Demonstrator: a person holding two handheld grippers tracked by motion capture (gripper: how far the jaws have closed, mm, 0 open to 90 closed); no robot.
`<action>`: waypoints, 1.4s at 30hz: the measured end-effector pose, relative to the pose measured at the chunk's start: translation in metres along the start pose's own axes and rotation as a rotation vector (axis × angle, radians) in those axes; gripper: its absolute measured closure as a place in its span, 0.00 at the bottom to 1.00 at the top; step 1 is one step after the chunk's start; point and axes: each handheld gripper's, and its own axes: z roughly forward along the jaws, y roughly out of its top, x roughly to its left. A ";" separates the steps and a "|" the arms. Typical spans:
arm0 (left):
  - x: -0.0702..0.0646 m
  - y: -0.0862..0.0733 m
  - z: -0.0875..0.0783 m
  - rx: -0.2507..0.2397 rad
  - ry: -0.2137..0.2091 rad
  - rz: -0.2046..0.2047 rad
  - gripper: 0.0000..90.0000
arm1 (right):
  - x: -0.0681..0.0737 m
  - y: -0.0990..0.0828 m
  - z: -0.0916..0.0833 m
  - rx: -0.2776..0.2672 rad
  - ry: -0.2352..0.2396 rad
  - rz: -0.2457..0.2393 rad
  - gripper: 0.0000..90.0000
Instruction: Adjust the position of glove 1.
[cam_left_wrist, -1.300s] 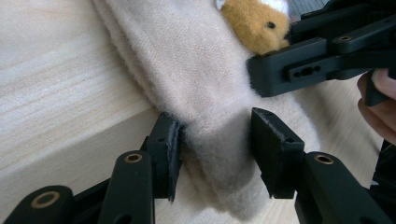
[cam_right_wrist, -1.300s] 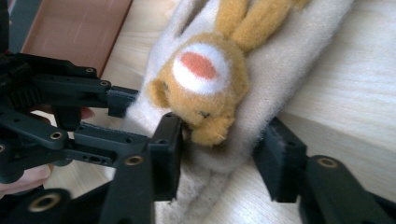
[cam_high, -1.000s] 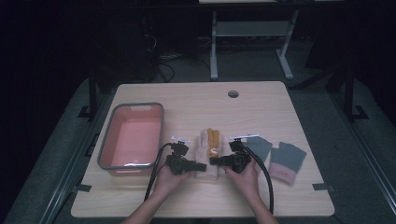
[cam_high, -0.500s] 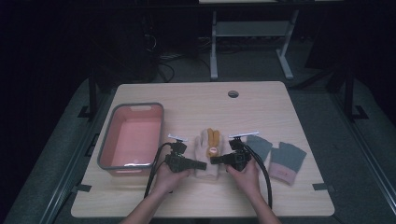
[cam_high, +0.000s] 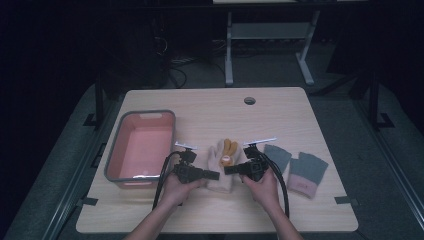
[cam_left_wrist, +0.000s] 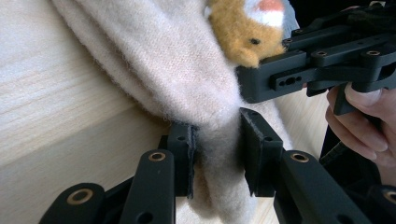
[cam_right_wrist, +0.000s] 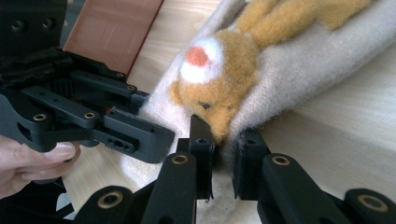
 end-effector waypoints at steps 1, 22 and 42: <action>-0.001 0.000 -0.001 0.000 0.001 0.004 0.75 | 0.001 0.000 0.000 0.002 -0.002 -0.001 0.90; -0.022 0.020 -0.034 -0.043 -0.008 0.062 0.75 | 0.028 0.022 -0.021 -0.026 0.018 -0.046 0.90; -0.031 0.039 -0.059 -0.078 -0.003 0.087 0.76 | 0.048 0.047 -0.031 -0.034 0.025 -0.085 0.90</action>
